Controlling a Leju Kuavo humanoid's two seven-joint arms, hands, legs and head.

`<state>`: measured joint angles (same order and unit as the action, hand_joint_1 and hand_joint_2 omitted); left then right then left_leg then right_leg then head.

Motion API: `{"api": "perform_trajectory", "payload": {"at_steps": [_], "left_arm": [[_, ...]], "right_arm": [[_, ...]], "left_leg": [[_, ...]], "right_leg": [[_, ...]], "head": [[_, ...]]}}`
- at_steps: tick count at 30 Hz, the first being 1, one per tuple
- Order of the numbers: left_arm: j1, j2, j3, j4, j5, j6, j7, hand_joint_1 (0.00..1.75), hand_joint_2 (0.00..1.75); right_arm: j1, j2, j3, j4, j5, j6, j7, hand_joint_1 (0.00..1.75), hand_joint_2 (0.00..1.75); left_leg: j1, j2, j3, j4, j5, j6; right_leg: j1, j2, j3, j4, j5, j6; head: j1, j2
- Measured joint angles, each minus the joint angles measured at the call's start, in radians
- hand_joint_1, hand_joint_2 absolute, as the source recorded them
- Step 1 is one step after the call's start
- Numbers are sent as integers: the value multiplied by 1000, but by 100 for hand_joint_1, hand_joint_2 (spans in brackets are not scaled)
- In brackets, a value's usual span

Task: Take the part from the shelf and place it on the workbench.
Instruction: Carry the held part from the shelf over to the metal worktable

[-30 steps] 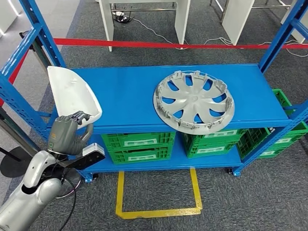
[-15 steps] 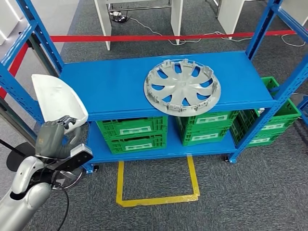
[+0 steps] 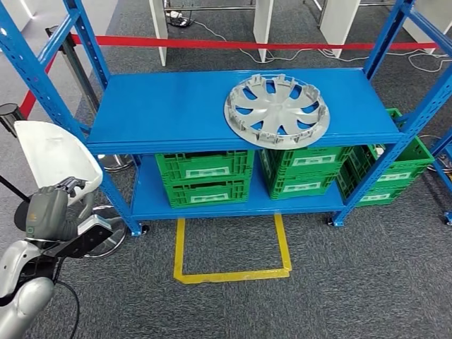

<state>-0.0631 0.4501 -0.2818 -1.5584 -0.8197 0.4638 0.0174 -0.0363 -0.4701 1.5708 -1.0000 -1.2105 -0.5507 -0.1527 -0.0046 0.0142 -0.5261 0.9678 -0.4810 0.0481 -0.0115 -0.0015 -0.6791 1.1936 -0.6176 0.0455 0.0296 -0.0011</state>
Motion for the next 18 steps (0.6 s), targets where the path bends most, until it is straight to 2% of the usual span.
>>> {"api": "perform_trajectory", "payload": {"at_steps": [1, 2, 3, 4, 5, 6, 7, 8, 9, 10, 11, 12, 13, 15, 16, 17, 18], "left_arm": [[6, 1, 10, -1, -1, 0, -2, 175, 175], [12, 3, 18, -1, -4, 0, -4, 175, 175], [18, 4, 27, -1, -6, 1, -6, 175, 175], [24, 5, 35, -2, -9, 2, -8, 175, 175], [30, 7, 43, -3, -11, 2, -10, 175, 175], [34, 9, 53, -6, -13, 3, -11, 175, 175], [37, 11, 62, -11, -15, 4, -11, 175, 175], [39, 13, 69, -16, -18, 4, -10, 175, 175], [40, 14, 75, -21, -20, 5, -10, 175, 175], [42, 16, 78, -25, -21, 5, -10, 175, 175], [46, 17, 81, -27, -21, 5, -9, 175, 175], [50, 19, 84, -29, -22, 5, -8, 175, 175], [54, 20, 87, -30, -22, 4, -7, 175, 175], [58, 21, 92, -30, -24, 5, -5, 175, 175], [60, 21, 93, -30, -25, 6, -6, 175, 175], [62, 21, 94, -30, -26, 7, -7, 175, 175], [63, 21, 95, -30, -27, 7, -8, 175, 175]], "right_arm": [[-1, 2, 0, 2, 2, 1, 2, 0, 0], [-1, 3, 0, 4, 4, 3, 5, 0, 0], [-1, 5, 0, 7, 6, 5, 7, 0, 0], [-1, 7, 0, 12, 8, 6, 9, 0, 0], [-2, 9, -1, 16, 10, 8, 10, 0, 0], [-2, 10, -1, 19, 13, 8, 11, 0, 0], [-3, 10, -1, 21, 15, 6, 12, 0, 0], [-5, 10, -2, 21, 17, 4, 12, 0, 0], [-6, 11, -2, 21, 19, 2, 13, 0, 0], [-7, 11, -2, 21, 19, 0, 13, 0, 0], [-7, 12, -2, 21, 20, -1, 14, 0, 0], [-6, 13, -2, 21, 20, -2, 15, 0, 0], [-5, 14, -2, 21, 20, -3, 16, 0, 0], [-4, 17, -1, 24, 20, -1, 15, 0, 0], [-4, 19, -1, 28, 20, 1, 14, 0, 0], [-4, 22, -1, 31, 20, 4, 13, 0, 0], [-4, 24, -2, 34, 20, 3, 12, 0, 0]], "left_leg": [[-1, 0, -17, 2, 13, 0], [-2, 0, -34, 4, 25, -1], [-3, 0, -52, 7, 37, -2], [-3, 0, -68, 11, 47, -4], [-4, 0, -83, 16, 56, -8], [-5, 0, -95, 22, 64, -11], [-6, 1, -103, 27, 73, -16], [-6, 1, -110, 30, 83, -20], [-6, 2, -116, 31, 93, -25], [-6, 1, -123, 31, 100, -30], [-5, -2, -131, 36, 92, -35], [-3, -4, -139, 54, 65, -41], [-2, -7, -148, 89, 20, -47], [3, -8, -166, 207, -82, -56], [5, -8, -170, 266, -107, -59], [6, -8, -165, 306, -106, -61], [8, -8, -147, 312, -84, -62]], "right_leg": [[0, 0, -2, 52, -17, 3], [0, 0, 7, 82, -6, 4], [0, 0, 27, 85, 26, 4], [0, 0, 65, 53, 61, 2], [0, 0, 116, -6, 82, -1], [1, 0, 176, -86, 83, -4], [3, 1, 225, -159, 71, -8], [5, 1, 255, -210, 55, -11], [7, 2, 266, -239, 45, -14], [5, 1, 261, -248, 45, -19], [4, 0, 253, -251, 50, -26], [2, -2, 243, -254, 57, -35], [0, -4, 235, -255, 67, -44], [2, -6, 211, -247, 86, -53], [3, -7, 197, -240, 95, -53], [3, -7, 178, -231, 103, -52], [3, -7, 158, -221, 110, -51]], "head": [[0, 0], [0, 0], [0, 0], [0, 0], [0, 0], [0, 0], [-1, 0], [-2, 0], [-2, 0], [-2, 0], [-3, 0], [-5, 0], [-8, 0], [-11, 0], [-12, 0], [-12, 0], [-12, 0]]}}
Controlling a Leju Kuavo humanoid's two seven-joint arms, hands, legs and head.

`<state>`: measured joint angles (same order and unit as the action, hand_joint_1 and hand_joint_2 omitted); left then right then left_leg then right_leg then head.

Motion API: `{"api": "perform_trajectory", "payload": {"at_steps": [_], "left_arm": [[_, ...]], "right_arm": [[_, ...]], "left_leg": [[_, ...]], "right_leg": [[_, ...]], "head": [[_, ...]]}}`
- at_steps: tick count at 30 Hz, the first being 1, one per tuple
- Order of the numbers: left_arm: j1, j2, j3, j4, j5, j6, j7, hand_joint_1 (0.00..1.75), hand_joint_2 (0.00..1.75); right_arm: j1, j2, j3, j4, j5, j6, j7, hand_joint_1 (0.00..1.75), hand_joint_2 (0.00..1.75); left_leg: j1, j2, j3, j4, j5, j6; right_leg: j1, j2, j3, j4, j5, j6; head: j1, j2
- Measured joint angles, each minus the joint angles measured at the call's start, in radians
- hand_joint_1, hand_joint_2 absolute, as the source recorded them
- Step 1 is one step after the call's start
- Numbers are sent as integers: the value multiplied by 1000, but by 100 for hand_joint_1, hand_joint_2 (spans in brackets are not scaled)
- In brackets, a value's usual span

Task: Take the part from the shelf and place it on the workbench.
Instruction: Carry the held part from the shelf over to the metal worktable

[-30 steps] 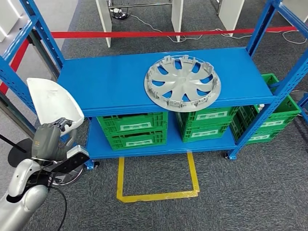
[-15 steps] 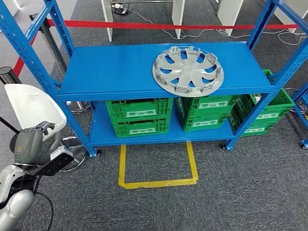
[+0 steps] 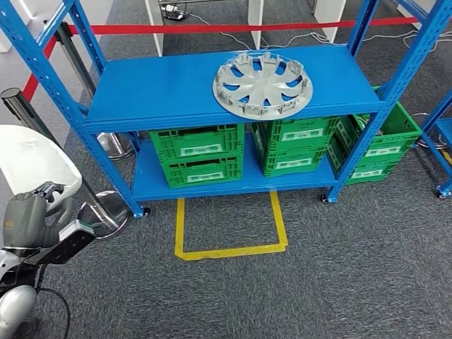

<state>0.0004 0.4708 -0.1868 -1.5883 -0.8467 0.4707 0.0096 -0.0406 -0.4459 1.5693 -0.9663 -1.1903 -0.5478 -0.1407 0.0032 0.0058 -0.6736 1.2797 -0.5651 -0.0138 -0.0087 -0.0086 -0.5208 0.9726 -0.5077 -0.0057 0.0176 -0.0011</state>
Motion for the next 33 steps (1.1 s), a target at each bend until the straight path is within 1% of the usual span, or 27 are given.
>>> {"api": "perform_trajectory", "payload": {"at_steps": [1, 2, 4, 5, 7, 8, 9, 10, 12, 13, 14, 15, 16, 17, 18, 19, 20, 21, 23, 24, 25, 27, 28, 29, 30, 31, 33], "left_arm": [[2, 0, 2, -1, -1, 0, 1, 175, 175], [3, 0, 5, -2, -2, 0, 3, 175, 175], [5, 0, 13, -7, -3, 0, 5, 175, 175], [7, 1, 17, -9, -3, 0, 6, 175, 175], [11, 1, 22, -13, -5, 0, 6, 175, 175], [13, 1, 23, -14, -5, -1, 6, 175, 175], [14, 1, 23, -17, -5, -1, 6, 175, 175], [16, 1, 24, -20, -5, -2, 6, 175, 175], [20, 1, 26, -25, -5, -2, 8, 175, 175], [23, 1, 27, -27, -5, -2, 10, 175, 175], [25, 1, 28, -27, -5, -3, 11, 175, 175], [28, 1, 29, -27, -5, -3, 12, 175, 175], [30, 1, 29, -27, -5, -3, 13, 175, 175], [31, 1, 30, -28, -5, -3, 13, 175, 175], [31, 2, 31, -29, -5, -3, 13, 175, 175], [32, 2, 32, -31, -5, -3, 13, 175, 175], [32, 2, 33, -33, -5, -3, 13, 175, 175], [32, 3, 35, -35, -5, -3, 13, 175, 175], [34, 4, 38, -35, -5, -3, 13, 175, 175], [36, 5, 40, -35, -5, -3, 13, 175, 175], [37, 6, 41, -35, -5, -3, 14, 175, 175], [38, 8, 44, -35, -5, -4, 14, 175, 175], [39, 8, 44, -35, -5, -4, 15, 175, 175], [40, 8, 44, -35, -5, -4, 15, 175, 175], [41, 8, 45, -35, -5, -4, 16, 175, 175], [41, 8, 45, -35, -5, -5, 17, 175, 175], [40, 8, 46, -35, -5, -6, 18, 175, 175]], "right_arm": [[0, 1, 0, 1, 0, -3, 0, 0, 0], [-1, 2, 0, 2, 1, -6, 0, 0, 0], [-2, 3, 0, 2, 2, -14, 0, 0, 0], [-2, 3, 0, 2, 2, -17, 1, 0, 0], [-1, 2, 0, 2, -2, -21, 2, 0, 0], [0, 2, 0, 1, -5, -23, 2, 0, 0], [1, 2, 0, 0, -7, -25, 3, 0, 0], [2, 2, 0, -1, -9, -28, 5, 0, 0], [3, 2, 0, -6, -12, -33, 10, 0, 0], [3, 2, 0, -7, -13, -36, 13, 0, 0], [2, 2, 0, -8, -13, -38, 16, 0, 0], [2, 2, 0, -9, -13, -39, 18, 0, 0], [2, 2, 0, -9, -13, -39, 19, 0, 0], [1, 2, 0, -9, -13, -40, 20, 0, 0], [0, 2, 0, -9, -13, -40, 20, 0, 0], [-1, 2, 0, -10, -13, -40, 21, 0, 0], [-3, 1, 0, -10, -12, -40, 21, 0, 0], [-3, 1, 0, -12, -12, -41, 21, 0, 0], [-2, 1, 0, -14, -13, -41, 21, 0, 0], [-2, 1, 0, -16, -13, -41, 22, 0, 0], [-1, 1, 0, -16, -13, -42, 22, 0, 0], [-2, 1, 0, -17, -9, -43, 24, 0, 0], [-2, 1, 0, -17, -6, -43, 25, 0, 0], [-3, 1, 0, -17, -4, -43, 27, 0, 0], [-3, 1, 0, -17, -2, -44, 28, 0, 0], [-4, 1, 0, -17, -1, -45, 29, 0, 0], [-5, 1, 0, -17, 1, -47, 31, 0, 0]], "left_leg": [[1, 0, 33, -29, 30, 0], [2, -1, 77, -86, 48, 2], [1, -3, 158, -214, 42, 10], [-1, -4, 177, -252, 29, 14], [-2, -3, 178, -273, 29, 26], [-1, -2, 170, -275, 38, 32], [1, 0, 161, -277, 48, 39], [2, 2, 149, -279, 59, 46], [1, 3, 125, -279, 79, 54], [-1, 4, 112, -278, 89, 55], [-3, 4, 98, -278, 100, 55], [-4, 5, 85, -277, 110, 55], [-6, 4, 73, -277, 119, 54], [-7, 4, 64, -277, 128, 53], [-10, 4, 56, -275, 136, 50], [-11, 4, 49, -274, 146, 46], [-12, 4, 44, -274, 156, 42], [-13, 4, 39, -276, 167, 38], [-11, 3, 30, -280, 180, 28], [-10, 1, 24, -271, 163, 22], [-9, 0, 15, -242, 127, 16], [-4, -2, -11, -125, 23, 5], [-2, -2, -22, -56, -15, 2], [0, -2, -25, -6, -30, -1], [1, -2, -14, 15, -23, -2], [2, -2, 11, 0, -1, -2], [2, -3, 98, -112, 39, 3]], "right_leg": [[0, 0, -19, 11, 5, 2], [0, 0, -35, 23, 10, 4], [2, 1, -59, 40, 19, 13], [3, 1, -67, 43, 26, 18], [4, 2, -76, 42, 41, 29], [4, 3, -82, 45, 37, 35], [3, 5, -91, 59, 15, 40], [3, 6, -104, 92, -22, 44], [2, 6, -138, 208, -117, 49], [2, 6, -149, 270, -144, 50], [2, 6, -150, 310, -149, 50], [2, 6, -137, 318, -131, 49], [2, 6, -106, 290, -99, 46], [3, 7, -60, 231, -68, 42], [5, 7, -5, 152, -50, 37], [6, 7, 45, 75, -47, 32], [8, 8, 79, 18, -52, 30], [11, 8, 96, -16, -57, 28], [9, 7, 88, -29, -46, 24], [8, 6, 80, -30, -36, 17], [6, 3, 68, -30, -26, 10], [5, 1, 41, -21, -8, -4], [6, 0, 25, -13, -1, -6], [6, -1, 7, -4, 5, -7], [6, -1, -11, 6, 11, -6], [6, -1, -28, 17, 16, -6], [7, 0, -58, 35, 25, -1]], "head": [[0, 0], [0, 0], [1, 0], [1, 0], [1, 0], [1, 0], [3, 0], [4, 0], [7, 0], [7, 0], [7, 0], [7, 0], [7, 0], [7, 0], [7, 0], [6, 0], [6, 0], [6, 0], [6, 0], [5, 0], [3, 0], [0, 0], [0, 0], [0, 0], [0, 0], [0, 0], [0, 0]]}}
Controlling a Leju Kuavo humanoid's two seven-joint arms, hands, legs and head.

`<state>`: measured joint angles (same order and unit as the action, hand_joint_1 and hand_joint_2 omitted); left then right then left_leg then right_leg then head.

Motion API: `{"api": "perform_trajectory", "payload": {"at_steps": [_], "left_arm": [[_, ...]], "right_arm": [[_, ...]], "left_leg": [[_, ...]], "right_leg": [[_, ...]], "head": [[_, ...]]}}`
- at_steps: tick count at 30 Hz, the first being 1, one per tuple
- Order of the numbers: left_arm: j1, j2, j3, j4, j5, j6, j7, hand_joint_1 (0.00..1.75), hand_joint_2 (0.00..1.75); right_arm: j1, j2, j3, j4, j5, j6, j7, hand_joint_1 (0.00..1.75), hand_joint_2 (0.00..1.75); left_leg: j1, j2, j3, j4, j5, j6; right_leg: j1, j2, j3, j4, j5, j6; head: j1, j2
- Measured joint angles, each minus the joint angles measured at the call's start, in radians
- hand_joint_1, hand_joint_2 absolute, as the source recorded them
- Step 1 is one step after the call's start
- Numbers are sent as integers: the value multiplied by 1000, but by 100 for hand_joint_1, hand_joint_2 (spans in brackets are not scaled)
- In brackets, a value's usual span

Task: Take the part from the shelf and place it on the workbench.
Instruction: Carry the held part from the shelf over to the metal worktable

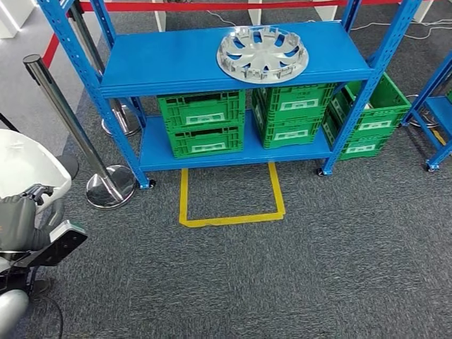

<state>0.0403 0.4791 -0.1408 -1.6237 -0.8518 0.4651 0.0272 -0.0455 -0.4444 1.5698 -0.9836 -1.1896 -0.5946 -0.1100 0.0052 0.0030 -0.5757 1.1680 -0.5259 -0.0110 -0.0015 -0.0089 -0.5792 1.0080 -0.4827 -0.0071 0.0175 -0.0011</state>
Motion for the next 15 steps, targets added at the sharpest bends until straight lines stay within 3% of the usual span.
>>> {"api": "perform_trajectory", "payload": {"at_steps": [2, 3, 5, 6, 8, 10, 11, 12, 13, 14, 15], "left_arm": [[0, 0, 1, -1, -1, -1, 2, 175, 175], [-1, 0, 2, -2, -3, -2, 3, 175, 175], [-1, 0, 2, -3, -6, -3, 7, 175, 175], [-1, -1, 2, -3, -6, -5, 8, 175, 175], [0, -2, 2, -4, -6, -7, 11, 175, 175], [2, -3, 2, -5, -6, -9, 13, 175, 175], [3, -4, 2, -5, -6, -9, 14, 175, 175], [3, -6, 2, -5, -6, -10, 14, 175, 175], [3, -7, 2, -5, -6, -10, 15, 175, 175], [4, -8, 2, -5, -6, -10, 15, 175, 175], [4, -8, 2, -6, -6, -10, 15, 175, 175]], "right_arm": [[-1, 0, 0, -2, 2, -3, 2, 0, 0], [-2, 0, 0, -3, 4, -5, 3, 0, 0], [-2, 0, 0, -6, 9, -8, 8, 0, 0], [-2, -1, 0, -8, 11, -10, 9, 0, 0], [-1, -2, 1, -10, 14, -11, 11, 0, 0], [-1, -2, 1, -11, 16, -11, 12, 0, 0], [-2, -2, 1, -11, 17, -11, 13, 0, 0], [-3, -2, 1, -11, 18, -11, 13, 0, 0], [-3, -2, 1, -11, 19, -11, 13, 0, 0], [-4, -2, 1, -11, 19, -11, 13, 0, 0], [-6, -2, 0, -11, 20, -11, 13, 0, 0]], "left_leg": [[-3, -1, 71, -116, -4, 9], [-5, -2, 84, -144, -12, 14], [-5, 0, 77, -160, -3, 25], [-4, 2, 69, -163, 7, 33], [1, 7, 46, -169, 28, 46], [0, 7, 17, -166, 50, 50], [-1, 8, 1, -164, 61, 50], [-2, 8, -15, -161, 72, 49], [-2, 8, -32, -158, 83, 48], [-2, 8, -48, -153, 93, 46], [-2, 8, -61, -149, 103, 42]], "right_leg": [[2, 1, -18, 11, 12, 9], [2, 1, -25, 12, 21, 14], [1, 4, -35, 11, 33, 26], [0, 6, -44, 18, 20, 31], [-1, 9, -68, 77, -55, 39], [-3, 9, -92, 193, -142, 45], [-3, 9, -95, 244, -158, 47], [-3, 9, -89, 273, -148, 48], [-3, 9, -68, 273, -117, 48], [-3, 9, -31, 238, -82, 47], [-3, 9, 19, 175, -65, 45]], "head": [[1, 0], [1, 0], [1, 0], [2, 0], [5, 0], [6, 0], [6, 0], [6, 0], [6, 0], [6, 0], [6, 0]]}}
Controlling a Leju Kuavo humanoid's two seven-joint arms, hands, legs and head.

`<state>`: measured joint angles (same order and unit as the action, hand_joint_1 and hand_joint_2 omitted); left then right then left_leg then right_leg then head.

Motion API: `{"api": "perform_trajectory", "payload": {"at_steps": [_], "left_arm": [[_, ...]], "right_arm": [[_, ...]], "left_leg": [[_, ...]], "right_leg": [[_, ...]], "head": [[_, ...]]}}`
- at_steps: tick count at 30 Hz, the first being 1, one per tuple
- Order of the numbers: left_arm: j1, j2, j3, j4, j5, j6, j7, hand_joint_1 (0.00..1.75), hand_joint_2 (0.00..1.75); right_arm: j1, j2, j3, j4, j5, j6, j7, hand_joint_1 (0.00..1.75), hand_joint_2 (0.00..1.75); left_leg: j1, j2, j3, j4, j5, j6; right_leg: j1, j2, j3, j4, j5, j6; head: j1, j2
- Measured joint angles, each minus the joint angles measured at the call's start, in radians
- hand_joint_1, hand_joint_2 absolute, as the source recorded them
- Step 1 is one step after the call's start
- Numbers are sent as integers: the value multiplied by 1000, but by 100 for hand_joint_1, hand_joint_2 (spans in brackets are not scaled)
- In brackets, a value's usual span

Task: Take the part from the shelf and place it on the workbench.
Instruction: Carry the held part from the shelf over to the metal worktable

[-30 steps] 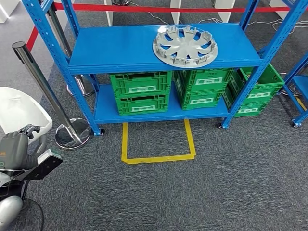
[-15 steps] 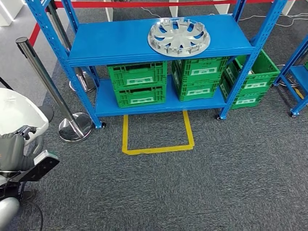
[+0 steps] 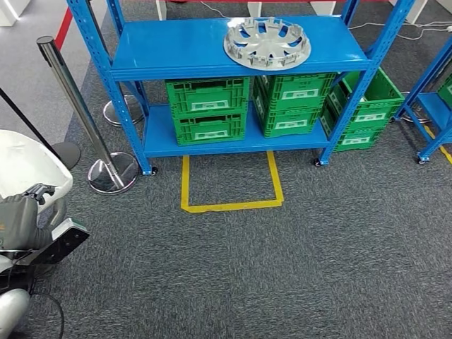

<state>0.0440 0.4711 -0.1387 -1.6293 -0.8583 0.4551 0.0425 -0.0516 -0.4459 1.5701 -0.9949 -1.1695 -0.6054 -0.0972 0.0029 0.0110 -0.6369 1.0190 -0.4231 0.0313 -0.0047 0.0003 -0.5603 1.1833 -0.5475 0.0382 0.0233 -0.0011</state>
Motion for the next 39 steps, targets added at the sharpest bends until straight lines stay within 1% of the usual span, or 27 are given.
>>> {"api": "perform_trajectory", "payload": {"at_steps": [2, 4, 6, 7, 10, 11, 12, 13, 15, 17, 18, 19, 21, 22, 23, 25, 26, 27, 28, 29, 30, 31, 33, 34, 36, 37, 39], "left_arm": [[0, 0, 3, -2, 0, 0, 1, 175, 175], [-1, 0, 6, -4, 0, 0, 1, 175, 175], [0, 0, 6, -5, 0, 0, 1, 175, 175], [2, 0, 6, -5, 1, 0, 1, 175, 175], [4, -1, 6, -5, 0, 0, 1, 175, 175], [4, -2, 6, -5, 0, 0, 1, 175, 175], [4, -2, 6, -5, -1, 0, 1, 175, 175], [4, -3, 6, -5, -1, 0, 1, 175, 175], [4, -3, 6, -5, -1, 0, 1, 175, 175], [2, -2, 7, -5, -1, 0, 1, 175, 175], [1, -2, 7, -6, 0, 1, 1, 175, 175], [0, -2, 8, -7, 1, 2, 1, 175, 175], [0, -2, 8, -7, 5, 3, 1, 175, 175], [-1, -3, 8, -8, 7, 3, 0, 175, 175], [0, -5, 8, -8, 9, 3, -2, 175, 175], [1, -7, 8, -8, 10, 4, -4, 175, 175], [2, -8, 8, -8, 10, 5, -4, 175, 175], [3, -10, 7, -8, 11, 5, -4, 175, 175], [4, -12, 7, -8, 11, 6, -4, 175, 175], [5, -13, 7, -8, 11, 6, -4, 175, 175], [5, -15, 7, -8, 11, 6, -4, 175, 175], [6, -16, 8, -9, 11, 6, -4, 175, 175], [6, -16, 9, -10, 11, 8, -4, 175, 175], [6, -16, 10, -10, 11, 8, -4, 175, 175], [6, -16, 12, -10, 11, 10, -4, 175, 175], [7, -16, 14, -10, 11, 10, -4, 175, 175], [9, -15, 17, -10, 11, 11, -4, 175, 175]], "right_arm": [[-6, 0, -1, -1, 1, 0, 0, 0, 0], [-12, 0, -1, -3, 3, 0, 0, 0, 0], [-14, 0, -1, -4, 3, 0, 2, 0, 0], [-13, 0, 0, -5, 3, 1, 2, 0, 0], [-13, 0, 0, -5, 5, 0, 3, 0, 0], [-14, 0, 0, -5, 7, 0, 3, 0, 0], [-14, 0, 0, -5, 9, 0, 3, 0, 0], [-15, 0, 0, -5, 10, 0, 3, 0, 0], [-15, 0, 0, -5, 11, 0, 3, 0, 0], [-15, 0, 0, -5, 12, 0, 3, 0, 0], [-15, 0, 0, -5, 12, -1, 3, 0, 0], [-15, 0, 0, -5, 12, -1, 3, 0, 0], [-15, 0, 0, -5, 13, -3, 5, 0, 0], [-14, 0, 0, -5, 14, -4, 6, 0, 0], [-13, 0, 0, -5, 14, -4, 7, 0, 0], [-13, -1, 0, -5, 14, -5, 8, 0, 0], [-13, -1, 0, -5, 15, -5, 8, 0, 0], [-13, -1, 0, -5, 16, -6, 8, 0, 0], [-13, -1, 0, -5, 17, -7, 8, 0, 0], [-13, -1, 0, -5, 19, -7, 8, 0, 0], [-13, -1, 0, -5, 21, -8, 9, 0, 0], [-14, -1, 0, -5, 22, -8, 9, 0, 0], [-16, -2, -1, -5, 26, -9, 9, 0, 0], [-16, -2, -1, -5, 27, -9, 9, 0, 0], [-15, -2, -1, -5, 31, -10, 10, 0, 0], [-13, -2, -1, -6, 33, -10, 11, 0, 0], [-12, -2, 0, -6, 38, -10, 14, 0, 0]], "left_leg": [[-1, -1, -16, 5, 19, -9], [-1, 0, -21, 0, 42, -20], [2, -2, -28, -4, 44, -33], [3, -3, -32, 10, 15, -39], [6, -6, -49, 159, -147, -53], [7, -6, -51, 222, -175, -55], [7, -6, -45, 267, -176, -56], [7, -6, -27, 280, -155, -55], [5, -7, 52, 204, -102, -47], [1, -8, 153, 56, -111, -33], [-3, -8, 183, 3, -125, -27], [-6, -8, 197, -27, -135, -22], [-7, -6, 184, -40, -122, -10], [-6, -4, 173, -44, -111, -2], [-3, -3, 160, -47, -98, 4], [-2, -1, 131, -47, -74, 11], [-2, -1, 116, -47, -62, 12], [-2, 0, 100, -46, -49, 11], [-2, 0, 83, -44, -37, 9], [-1, 0, 67, -43, -26, 6], [-1, 0, 55, -40, -16, 3], [-2, 0, 46, -36, -9, -1], [-5, 0, 35, -25, 1, -11], [-7, 0, 32, -21, 7, -16], [-5, -1, 26, -16, 13, -27], [-4, -2, 21, -6, 0, -32], [-1, -4, -3, 65, -69, -43]], "right_leg": [[2, 3, 102, -149, -15, -7], [7, 5, 136, -220, -35, -18], [6, 2, 116, -224, -16, -34], [5, -1, 104, -225, -3, -42], [6, -7, 67, -221, 35, -57], [7, -8, 51, -217, 47, -58], [8, -8, 32, -210, 59, -58], [8, -8, 10, -202, 69, -57], [10, -8, -28, -185, 85, -55], [12, -7, -53, -172, 100, -47], [12, -6, -60, -169, 110, -41], [10, -6, -65, -170, 121, -35], [7, -4, -75, -174, 132, -24], [6, -3, -84, -166, 115, -19], [5, -2, -97, -141, 79, -14], [2, -2, -129, -40, -18, -4], [1, -2, -143, 26, -48, 0], [0, -2, -150, 80, -49, 4], [0, -2, -147, 113, -27, 6], [-1, -2, -127, 111, 11, 7], [-2, -2, -88, 72, 42, 6], [-3, -1, -29, 1, 50, 4], [-3, 0, 84, -154, 15, -3], [-2, 0, 113, -201, -5, -7], [-2, -1, 115, -226, -13, -22], [-2, -2, 110, -226, -7, -32], [-4, -6, 99, -227, 7, -48]], "head": [[-1, 0], [-2, 0], [-2, 0], [-3, 0], [-8, 0], [-8, 0], [-8, 0], [-8, 0], [-8, 0], [-7, 0], [-7, 0], [-7, 0], [-8, 0], [-7, 0], [-6, 0], [-4, 0], [-3, 0], [-4, 0], [-3, 0], [-4, 0], [-4, 0], [-3, 0], [-4, 0], [-4, 0], [-4, 0], [-5, 0], [-7, 0]]}}
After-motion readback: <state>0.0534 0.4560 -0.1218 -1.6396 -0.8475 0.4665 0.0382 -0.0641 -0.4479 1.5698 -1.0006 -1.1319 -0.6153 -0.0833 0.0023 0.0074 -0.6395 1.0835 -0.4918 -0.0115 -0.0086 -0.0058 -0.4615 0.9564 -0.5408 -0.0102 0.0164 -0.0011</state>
